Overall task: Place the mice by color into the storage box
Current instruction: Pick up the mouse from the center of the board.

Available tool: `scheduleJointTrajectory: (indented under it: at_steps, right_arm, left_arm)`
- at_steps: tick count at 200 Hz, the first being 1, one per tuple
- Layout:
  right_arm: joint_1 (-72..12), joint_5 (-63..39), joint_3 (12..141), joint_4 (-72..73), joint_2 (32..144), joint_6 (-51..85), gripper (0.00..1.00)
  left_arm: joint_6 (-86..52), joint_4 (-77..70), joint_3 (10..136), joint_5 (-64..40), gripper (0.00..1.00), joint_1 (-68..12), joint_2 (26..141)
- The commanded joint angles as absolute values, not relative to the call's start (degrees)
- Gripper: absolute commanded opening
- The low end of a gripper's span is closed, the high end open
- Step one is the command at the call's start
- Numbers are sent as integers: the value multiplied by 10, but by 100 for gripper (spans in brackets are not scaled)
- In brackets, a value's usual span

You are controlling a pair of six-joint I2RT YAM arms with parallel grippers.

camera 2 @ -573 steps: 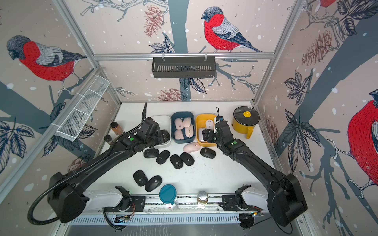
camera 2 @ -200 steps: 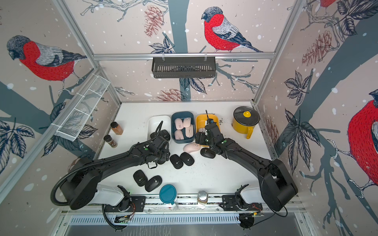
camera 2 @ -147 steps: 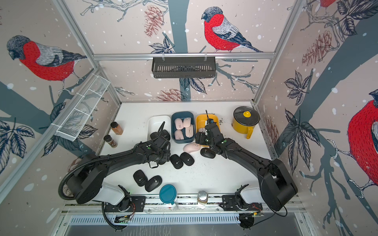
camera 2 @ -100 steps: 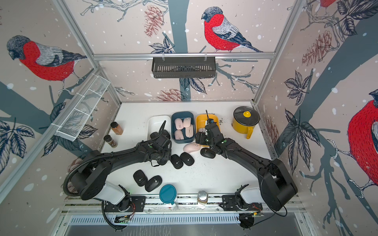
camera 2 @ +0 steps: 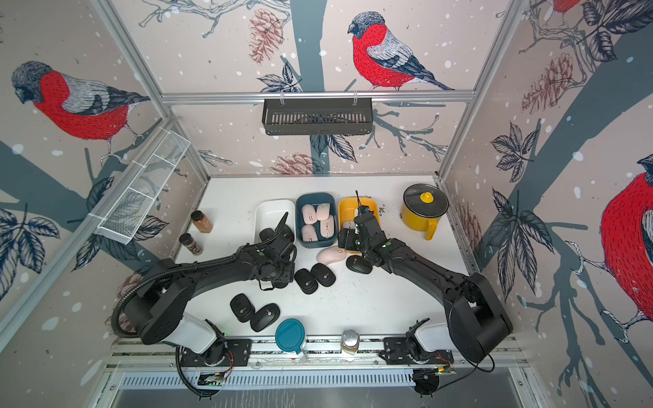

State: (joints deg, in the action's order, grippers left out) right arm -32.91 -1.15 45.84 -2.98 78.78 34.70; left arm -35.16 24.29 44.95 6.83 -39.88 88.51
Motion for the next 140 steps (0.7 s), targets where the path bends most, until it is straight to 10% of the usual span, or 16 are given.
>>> scheduleJointTrajectory:
  at_steps: [1, 140]
  right_arm:
    - [-329, -11, 463, -30, 790, 354, 83]
    - [-327, -11, 465, -36, 786, 360, 82]
  left_arm:
    - [-355, 258, 455, 77, 68, -399, 895]
    - [-384, 302, 496, 101, 55, -412, 857]
